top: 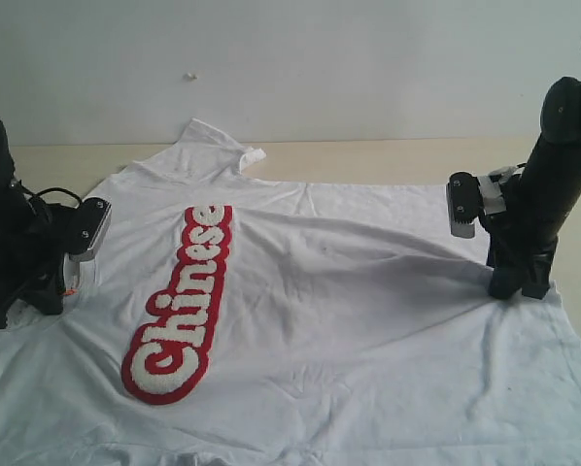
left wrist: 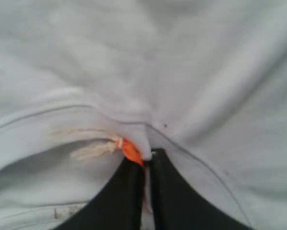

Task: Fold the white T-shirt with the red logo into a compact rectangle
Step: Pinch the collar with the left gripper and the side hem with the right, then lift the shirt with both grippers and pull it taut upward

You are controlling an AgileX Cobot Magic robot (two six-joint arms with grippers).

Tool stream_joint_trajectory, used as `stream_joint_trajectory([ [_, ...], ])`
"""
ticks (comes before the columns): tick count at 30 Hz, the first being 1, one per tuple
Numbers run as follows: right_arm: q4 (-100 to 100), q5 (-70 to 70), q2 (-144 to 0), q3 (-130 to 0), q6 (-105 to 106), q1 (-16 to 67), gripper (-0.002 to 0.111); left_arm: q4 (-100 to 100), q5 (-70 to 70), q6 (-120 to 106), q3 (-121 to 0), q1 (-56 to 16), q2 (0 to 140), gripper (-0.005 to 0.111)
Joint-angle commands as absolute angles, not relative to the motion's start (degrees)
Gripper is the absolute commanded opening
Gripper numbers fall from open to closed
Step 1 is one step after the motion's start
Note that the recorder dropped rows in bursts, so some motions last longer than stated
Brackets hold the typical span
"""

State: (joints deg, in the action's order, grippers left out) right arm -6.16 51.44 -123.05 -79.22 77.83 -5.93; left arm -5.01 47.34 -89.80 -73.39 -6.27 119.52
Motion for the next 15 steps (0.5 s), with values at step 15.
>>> stream_joint_trajectory([
  [15,-2.57,50.54,-121.94,-78.75,77.37,-6.34,0.000,-6.71,48.87,-88.28,-73.34,-3.39,114.29,0.000],
])
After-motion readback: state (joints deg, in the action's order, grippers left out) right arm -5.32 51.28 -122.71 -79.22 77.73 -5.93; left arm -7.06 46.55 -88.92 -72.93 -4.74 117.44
